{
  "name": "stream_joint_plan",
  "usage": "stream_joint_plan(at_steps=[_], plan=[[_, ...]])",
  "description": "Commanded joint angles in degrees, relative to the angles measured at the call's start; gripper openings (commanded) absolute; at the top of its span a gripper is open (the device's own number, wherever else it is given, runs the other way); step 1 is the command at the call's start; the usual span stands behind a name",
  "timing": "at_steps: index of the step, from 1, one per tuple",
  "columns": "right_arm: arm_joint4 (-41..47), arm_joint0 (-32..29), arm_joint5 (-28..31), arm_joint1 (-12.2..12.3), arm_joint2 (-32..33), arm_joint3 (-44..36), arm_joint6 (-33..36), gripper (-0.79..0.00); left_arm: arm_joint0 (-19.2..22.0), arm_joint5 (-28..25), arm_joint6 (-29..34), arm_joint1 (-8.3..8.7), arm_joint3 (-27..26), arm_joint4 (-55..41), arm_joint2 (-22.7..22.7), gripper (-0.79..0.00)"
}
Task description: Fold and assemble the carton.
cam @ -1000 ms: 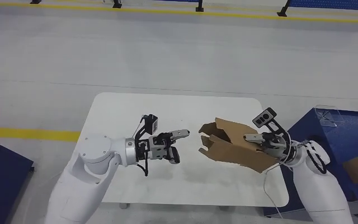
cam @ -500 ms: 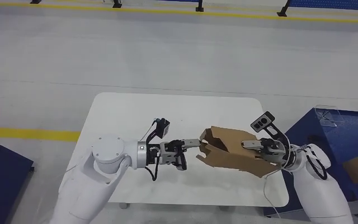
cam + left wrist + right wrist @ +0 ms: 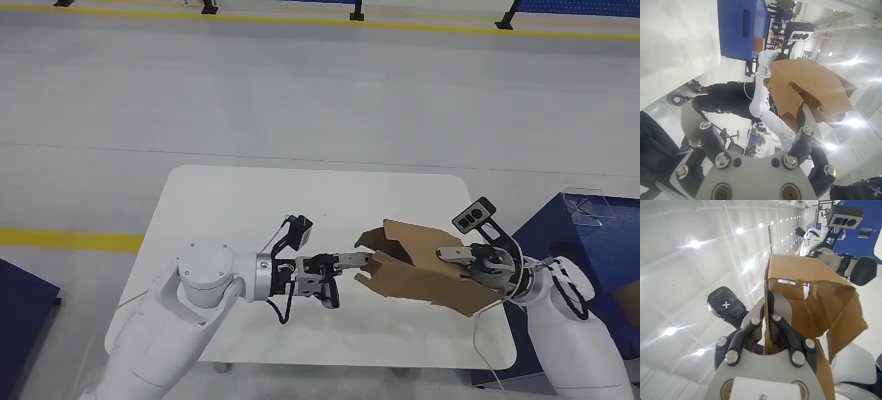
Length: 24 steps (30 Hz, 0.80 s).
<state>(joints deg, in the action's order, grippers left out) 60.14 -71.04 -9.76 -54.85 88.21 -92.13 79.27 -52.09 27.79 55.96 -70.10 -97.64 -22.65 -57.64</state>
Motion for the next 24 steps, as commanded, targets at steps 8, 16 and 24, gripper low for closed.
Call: stream_joint_plan(at_steps=[8, 16, 24], plan=[[1.6, -0.1, -0.1, 0.0, 1.3, -0.7, -1.6, -0.785, 1.4, 1.6, -2.6, -0.23, 2.7, -0.1, 1.5, 0.0], [-4.2, 0.6, 3.6, -0.1, 1.0, 0.8, -7.3, -0.785, -2.1, -0.4, -3.8, 1.0, 0.5, -4.9, -6.3, 0.0], [-11.4, 0.2, 9.0, -0.2, 0.0, -0.5, -12.2, -0.785, -5.5, 2.7, -3.8, 1.74, -3.3, -9.6, -9.5, 0.0]])
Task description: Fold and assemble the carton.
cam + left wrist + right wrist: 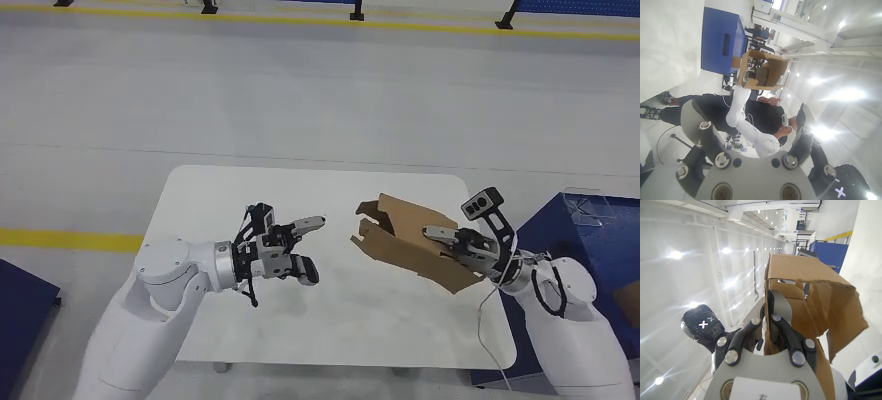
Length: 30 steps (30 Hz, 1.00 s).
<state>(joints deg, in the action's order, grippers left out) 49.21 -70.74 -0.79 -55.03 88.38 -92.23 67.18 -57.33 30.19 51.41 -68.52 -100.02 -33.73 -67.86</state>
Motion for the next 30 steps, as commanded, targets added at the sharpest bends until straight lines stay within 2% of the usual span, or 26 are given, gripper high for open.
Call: stream_joint_plan(at_steps=[1, 6, 12, 19, 25, 30], plan=[[-1.0, -0.1, 0.1, 0.0, -0.3, -0.7, -0.2, -0.785, -0.4, 0.7, 1.1, 0.24, -1.7, 2.4, 1.4, 0.0], [-2.1, -0.8, 0.5, -0.1, -1.2, -2.4, 0.3, -0.785, 0.7, 2.6, 0.5, 0.11, -2.2, 6.2, 6.2, 0.0], [-2.5, -2.0, 1.4, -0.1, -1.7, -3.9, 1.5, -0.785, 3.5, 4.2, -3.5, -0.78, 0.9, 6.4, 10.4, 0.0], [-2.6, -3.4, 1.4, 0.0, -1.3, -5.0, 1.9, -0.785, 6.2, 5.5, -2.3, -1.18, 2.3, 7.5, 13.9, 0.0], [-3.0, -3.7, 0.7, 0.0, -1.8, -5.3, 1.8, -0.785, 7.4, 4.5, -1.0, -1.31, 2.9, 8.2, 15.5, 0.0], [-1.9, -3.6, -1.4, -0.1, -2.1, -5.2, 0.9, -0.785, 7.8, 2.8, -1.1, -1.19, 4.0, 7.4, 14.5, 0.0]])
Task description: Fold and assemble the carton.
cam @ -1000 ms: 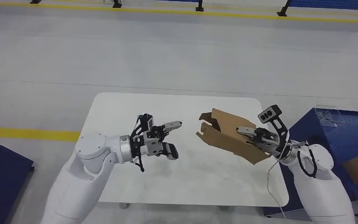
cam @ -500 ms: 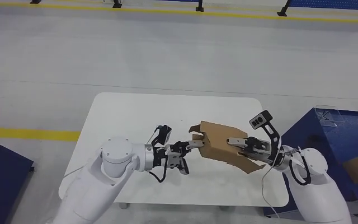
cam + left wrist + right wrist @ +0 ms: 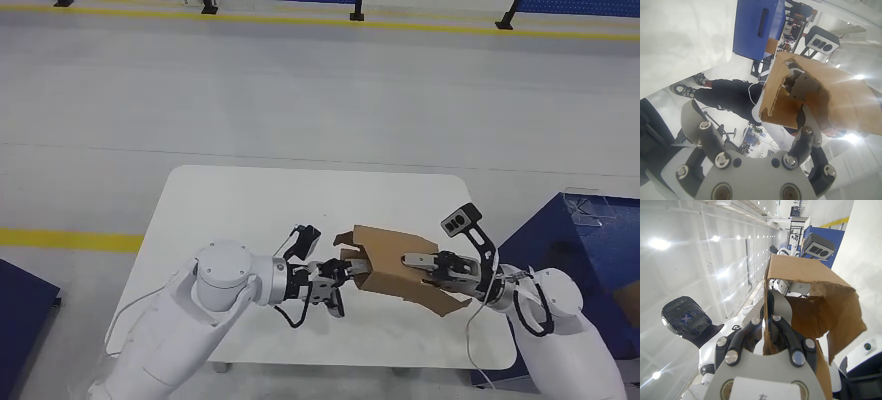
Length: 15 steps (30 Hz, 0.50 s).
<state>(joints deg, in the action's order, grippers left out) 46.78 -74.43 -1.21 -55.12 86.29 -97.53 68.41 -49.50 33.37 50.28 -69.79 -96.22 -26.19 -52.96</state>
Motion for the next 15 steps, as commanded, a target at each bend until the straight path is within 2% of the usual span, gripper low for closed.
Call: stream_joint_plan(at_steps=[1, 3, 15], plan=[[0.7, 0.1, -1.3, 0.0, 0.0, 0.2, -0.5, -0.785, -0.1, -0.5, 0.3, 0.22, 0.3, -0.2, -1.0, 0.0], [0.7, 0.1, -1.3, 0.0, 0.0, 0.2, -0.5, -0.785, -0.5, -1.4, -1.0, 0.51, 0.5, -0.4, -3.1, 0.0], [0.7, 0.1, -1.3, 0.0, 0.0, 0.2, -0.5, -0.785, -0.5, -1.4, -1.0, 0.51, 0.5, -0.4, -3.1, 0.0]])
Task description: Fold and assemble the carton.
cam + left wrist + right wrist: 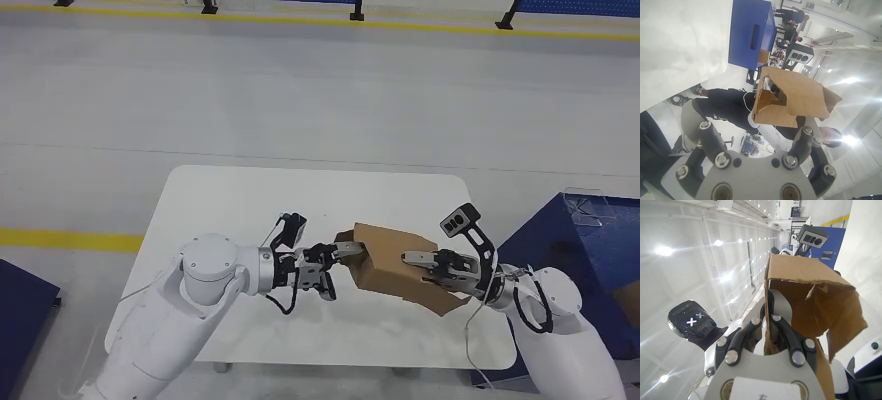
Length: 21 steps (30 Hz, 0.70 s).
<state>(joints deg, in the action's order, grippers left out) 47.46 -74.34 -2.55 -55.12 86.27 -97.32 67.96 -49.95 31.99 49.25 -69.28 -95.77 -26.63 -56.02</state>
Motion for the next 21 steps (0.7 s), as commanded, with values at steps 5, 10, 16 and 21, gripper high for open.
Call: stream_joint_plan(at_steps=[5, 10, 16, 21], plan=[[0.0, 0.0, 0.0, 0.0, 0.0, 0.0, 0.0, -0.785, 0.0, 0.0, 0.0, 0.0, 0.0, 0.0, 0.0, 0.0], [2.6, 1.2, 1.7, -0.6, -1.3, 0.4, -4.1, -0.785, -2.4, -6.0, 2.9, 0.69, -2.6, -6.3, -6.0, 0.0], [16.3, 4.6, 9.2, -2.5, -6.4, 6.4, 2.2, -0.785, -8.0, -11.5, 8.1, 2.36, -6.7, -16.1, -19.3, 0.0], [29.5, 7.3, 9.0, -4.7, -13.2, 10.6, 7.7, -0.785, -8.2, -10.0, 10.2, 2.85, -2.7, -19.5, -22.0, 0.0]])
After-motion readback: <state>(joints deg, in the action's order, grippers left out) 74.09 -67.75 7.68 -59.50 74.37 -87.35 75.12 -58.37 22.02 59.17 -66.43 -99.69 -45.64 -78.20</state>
